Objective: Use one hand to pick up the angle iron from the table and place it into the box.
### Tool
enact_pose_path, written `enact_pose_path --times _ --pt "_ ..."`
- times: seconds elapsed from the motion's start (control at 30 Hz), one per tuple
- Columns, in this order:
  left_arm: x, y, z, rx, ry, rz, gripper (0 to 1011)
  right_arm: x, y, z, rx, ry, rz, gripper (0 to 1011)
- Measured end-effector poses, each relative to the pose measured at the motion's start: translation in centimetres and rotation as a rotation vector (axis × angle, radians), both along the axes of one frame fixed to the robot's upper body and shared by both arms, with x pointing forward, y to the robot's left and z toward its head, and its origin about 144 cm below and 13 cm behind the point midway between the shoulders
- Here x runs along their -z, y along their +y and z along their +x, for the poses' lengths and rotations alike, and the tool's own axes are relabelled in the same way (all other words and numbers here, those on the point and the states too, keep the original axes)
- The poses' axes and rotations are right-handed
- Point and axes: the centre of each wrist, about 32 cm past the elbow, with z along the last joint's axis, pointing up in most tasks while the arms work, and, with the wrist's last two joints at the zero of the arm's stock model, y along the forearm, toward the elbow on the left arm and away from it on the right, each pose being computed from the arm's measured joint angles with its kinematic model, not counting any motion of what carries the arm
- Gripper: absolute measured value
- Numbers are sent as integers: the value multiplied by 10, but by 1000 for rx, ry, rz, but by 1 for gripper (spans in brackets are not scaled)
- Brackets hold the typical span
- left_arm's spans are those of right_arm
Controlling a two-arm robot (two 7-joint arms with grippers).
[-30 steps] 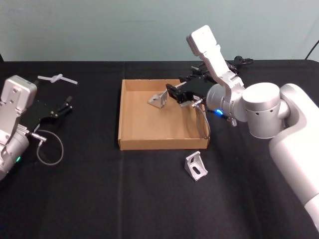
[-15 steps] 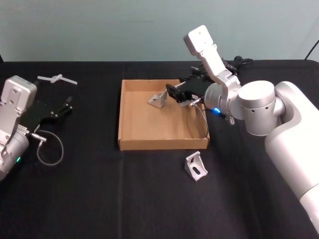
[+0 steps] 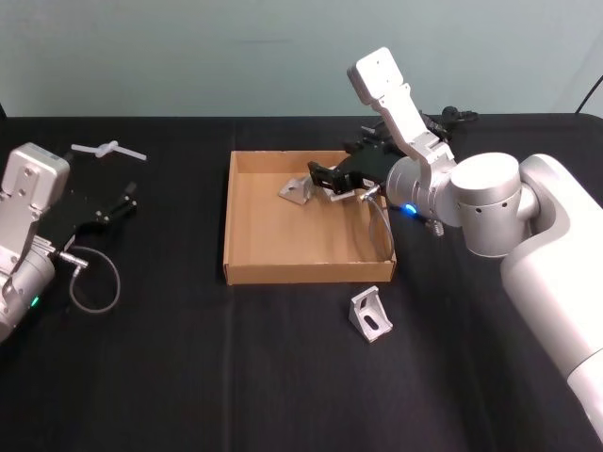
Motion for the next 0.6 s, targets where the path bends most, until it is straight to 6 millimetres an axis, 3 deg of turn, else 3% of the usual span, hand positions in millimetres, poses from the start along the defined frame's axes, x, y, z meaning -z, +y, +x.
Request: enact_pose_path --times 0.37,0.6 --pt "0 0 0 0 0 0 1005 0 0 0 0 -1 0 1002" --pt "0 0 0 0 0 0 1005 -1 -1 -2 0 -5 0 1000"
